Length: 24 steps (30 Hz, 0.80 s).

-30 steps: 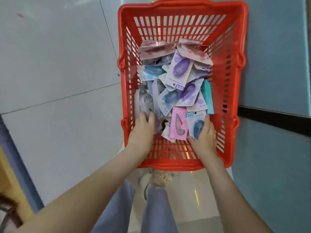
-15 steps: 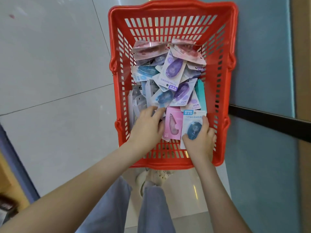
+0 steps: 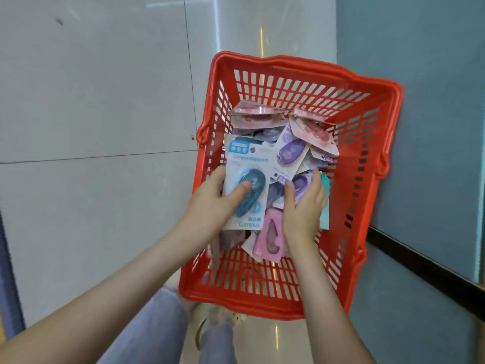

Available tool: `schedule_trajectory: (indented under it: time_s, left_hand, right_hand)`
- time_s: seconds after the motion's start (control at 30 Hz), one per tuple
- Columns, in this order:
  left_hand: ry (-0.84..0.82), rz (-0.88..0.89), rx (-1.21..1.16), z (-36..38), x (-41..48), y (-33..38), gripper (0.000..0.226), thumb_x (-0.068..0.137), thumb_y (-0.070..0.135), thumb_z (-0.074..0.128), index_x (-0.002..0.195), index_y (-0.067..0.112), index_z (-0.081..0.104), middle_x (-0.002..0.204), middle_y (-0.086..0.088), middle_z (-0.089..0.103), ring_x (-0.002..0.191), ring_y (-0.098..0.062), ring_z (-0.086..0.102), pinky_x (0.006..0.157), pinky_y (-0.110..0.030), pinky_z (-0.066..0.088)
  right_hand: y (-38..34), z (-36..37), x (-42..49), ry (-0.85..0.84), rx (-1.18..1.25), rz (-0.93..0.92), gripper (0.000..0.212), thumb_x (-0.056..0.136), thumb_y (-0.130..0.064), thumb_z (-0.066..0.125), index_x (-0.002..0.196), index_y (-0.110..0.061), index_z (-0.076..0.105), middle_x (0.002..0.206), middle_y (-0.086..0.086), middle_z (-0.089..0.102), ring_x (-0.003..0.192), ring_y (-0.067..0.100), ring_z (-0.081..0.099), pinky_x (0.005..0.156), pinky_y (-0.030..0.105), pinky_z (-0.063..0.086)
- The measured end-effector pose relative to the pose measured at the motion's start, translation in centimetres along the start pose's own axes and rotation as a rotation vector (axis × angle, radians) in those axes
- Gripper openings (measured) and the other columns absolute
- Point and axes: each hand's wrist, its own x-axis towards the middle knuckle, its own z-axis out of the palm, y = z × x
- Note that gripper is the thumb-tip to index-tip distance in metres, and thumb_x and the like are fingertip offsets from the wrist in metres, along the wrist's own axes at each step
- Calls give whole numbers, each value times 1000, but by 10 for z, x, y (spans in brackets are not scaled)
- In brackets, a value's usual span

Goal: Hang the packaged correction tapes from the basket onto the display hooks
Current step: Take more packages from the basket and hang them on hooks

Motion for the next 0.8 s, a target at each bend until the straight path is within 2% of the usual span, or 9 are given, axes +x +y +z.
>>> schedule_trajectory:
  time_s: [0.07, 0.17, 0.23, 0.4, 0.53, 0.6, 0.67, 0.73, 0.8]
  left_hand:
    - [25, 9, -79, -15, 6, -4, 30, 77, 40, 61, 105, 31, 61, 106, 11, 71, 97, -11, 68, 89, -46, 53]
    - [36, -19, -91, -31, 13, -13, 27, 78, 40, 61, 105, 36, 62, 108, 11, 71, 97, -13, 69, 88, -49, 54]
    - [17, -32, -82, -36, 12, -12, 27, 80, 39, 62, 107, 37, 62, 108, 11, 71, 96, -15, 69, 87, -49, 54]
    - [57, -107, -167, -39, -6, 11, 14, 94, 22, 59, 107, 27, 59, 109, 2, 70, 92, -17, 70, 80, -41, 58]
    - [31, -137, -90, -42, -33, 46, 15, 94, 23, 60, 107, 27, 57, 110, 3, 68, 94, -17, 68, 81, -37, 57]
    - [-63, -166, -4, -48, -54, 73, 20, 93, 25, 61, 112, 21, 56, 110, 2, 67, 94, -14, 67, 80, -33, 57]
    - [-169, -168, 61, -51, -75, 108, 33, 91, 30, 63, 121, 19, 55, 116, 1, 66, 98, -17, 67, 85, -38, 56]
    - [-198, -157, 169, -57, -93, 134, 38, 92, 32, 62, 125, 18, 51, 121, 0, 64, 102, -20, 65, 89, -42, 54]
    - [-181, -123, 296, -63, -101, 148, 35, 93, 29, 59, 123, 15, 49, 120, 0, 62, 101, -20, 63, 84, -39, 55]
  right_hand:
    - [-4, 21, 31, 18, -80, 11, 81, 89, -46, 60, 149, -6, 24, 147, 19, 35, 133, 37, 33, 107, 32, 18]
    - [-13, 43, 58, 5, -113, 105, 97, 78, -47, 71, 151, -12, 17, 143, 22, 32, 126, 39, 38, 103, 40, 32]
    - [-19, 46, 60, -13, -63, 167, 94, 79, -35, 73, 152, -14, 16, 141, 21, 31, 126, 38, 38, 100, 40, 37]
    - [-27, 11, 22, -122, -51, 216, 73, 87, -20, 66, 149, -15, 29, 139, 20, 37, 124, 37, 42, 97, 37, 39]
    - [-54, -49, -26, -191, -23, 219, 68, 90, -18, 63, 150, -15, 30, 136, 20, 43, 123, 34, 45, 97, 31, 36]
    - [-81, -93, -55, -163, 4, 203, 63, 93, -8, 55, 150, -14, 29, 126, 14, 51, 108, 28, 52, 87, 22, 36]
    - [-105, -136, -79, -128, 41, 205, 62, 92, 4, 46, 149, -15, 32, 110, 7, 54, 93, 21, 52, 75, 12, 33]
    - [-113, -165, -95, -123, -22, 238, 66, 88, 10, 43, 148, -16, 34, 115, 13, 58, 100, 28, 56, 82, 20, 37]
    - [-108, -176, -100, -126, -89, 306, 68, 85, 12, 41, 148, -13, 34, 128, 21, 54, 114, 36, 53, 92, 32, 41]
